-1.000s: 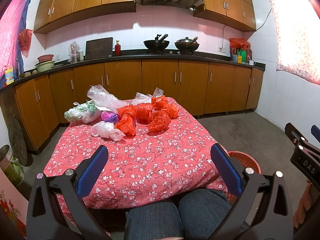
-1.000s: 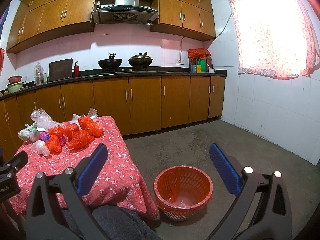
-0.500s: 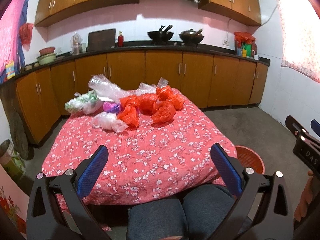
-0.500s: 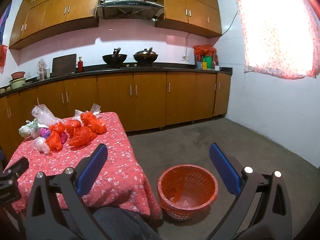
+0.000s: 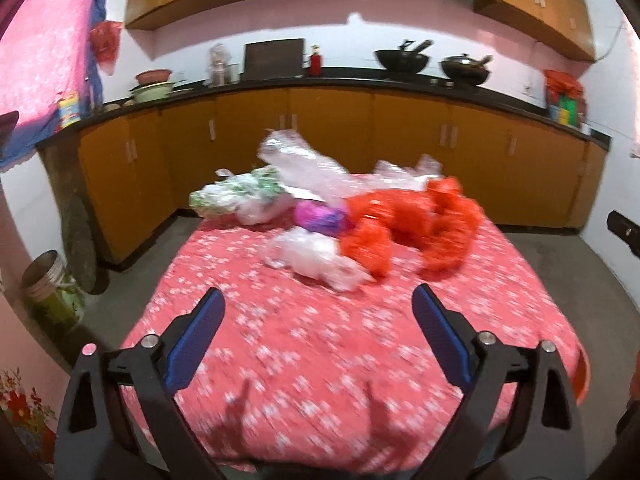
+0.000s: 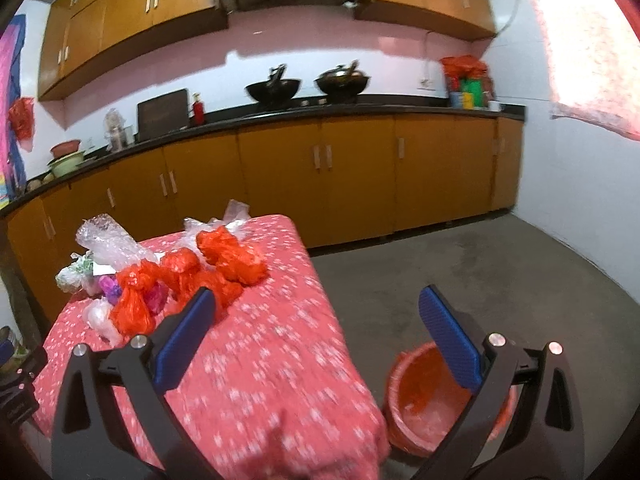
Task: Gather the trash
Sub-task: 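Grasp the clear plastic bag with the left tool while the right tool grasps a red bag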
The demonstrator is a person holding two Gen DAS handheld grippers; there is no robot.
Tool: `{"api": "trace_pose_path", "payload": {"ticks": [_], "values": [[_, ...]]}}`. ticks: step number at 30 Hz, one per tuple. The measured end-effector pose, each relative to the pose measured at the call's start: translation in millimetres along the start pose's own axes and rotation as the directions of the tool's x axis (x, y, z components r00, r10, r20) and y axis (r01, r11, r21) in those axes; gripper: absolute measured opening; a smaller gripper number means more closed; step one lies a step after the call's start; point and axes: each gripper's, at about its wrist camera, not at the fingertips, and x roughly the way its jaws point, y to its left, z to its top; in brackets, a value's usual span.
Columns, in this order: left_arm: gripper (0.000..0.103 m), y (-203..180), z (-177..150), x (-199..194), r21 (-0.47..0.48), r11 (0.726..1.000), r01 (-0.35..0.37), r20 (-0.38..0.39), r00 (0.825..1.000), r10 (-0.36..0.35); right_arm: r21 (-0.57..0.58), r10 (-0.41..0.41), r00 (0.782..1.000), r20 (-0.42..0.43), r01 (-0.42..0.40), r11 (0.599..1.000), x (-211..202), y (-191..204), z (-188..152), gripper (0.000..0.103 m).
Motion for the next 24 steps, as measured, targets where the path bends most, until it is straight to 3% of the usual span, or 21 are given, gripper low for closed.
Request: {"api": "trace_pose_path", "payload": {"ticks": [5, 9, 15, 21, 22, 24], "values": [[0.092, 19, 10, 38, -0.001, 0.999, -0.051, -0.008, 0.999, 0.051, -0.084, 0.066, 0.996, -0.067, -0.071, 0.994, 81, 39, 19, 0.083], [0.092, 32, 18, 67, -0.019, 0.998, -0.056, -0.016, 0.998, 0.056, -0.103, 0.098, 0.987, -0.131, -0.112, 0.988, 143, 65, 27, 0.082], [0.092, 40, 25, 93, -0.04, 0.999, -0.025, -0.032, 0.999, 0.024, -0.139, 0.107, 0.975, -0.196, -0.136, 0.981, 208, 100, 31, 0.083], [0.092, 36, 26, 111, -0.041, 0.999, 0.002, -0.046, 0.999, -0.004, -0.175, 0.091, 0.966, -0.242, -0.136, 0.975, 247, 121, 23, 0.081], [0.092, 36, 26, 112, -0.041, 0.999, 0.005, -0.046, 0.999, -0.007, -0.177, 0.094, 0.964, -0.249, -0.141, 0.974, 250, 121, 22, 0.076], [0.092, 34, 26, 116, -0.037, 0.999, 0.016, -0.045, 0.999, -0.018, -0.172, 0.09, 0.956, -0.28, -0.142, 0.975, 257, 119, 17, 0.043]]}}
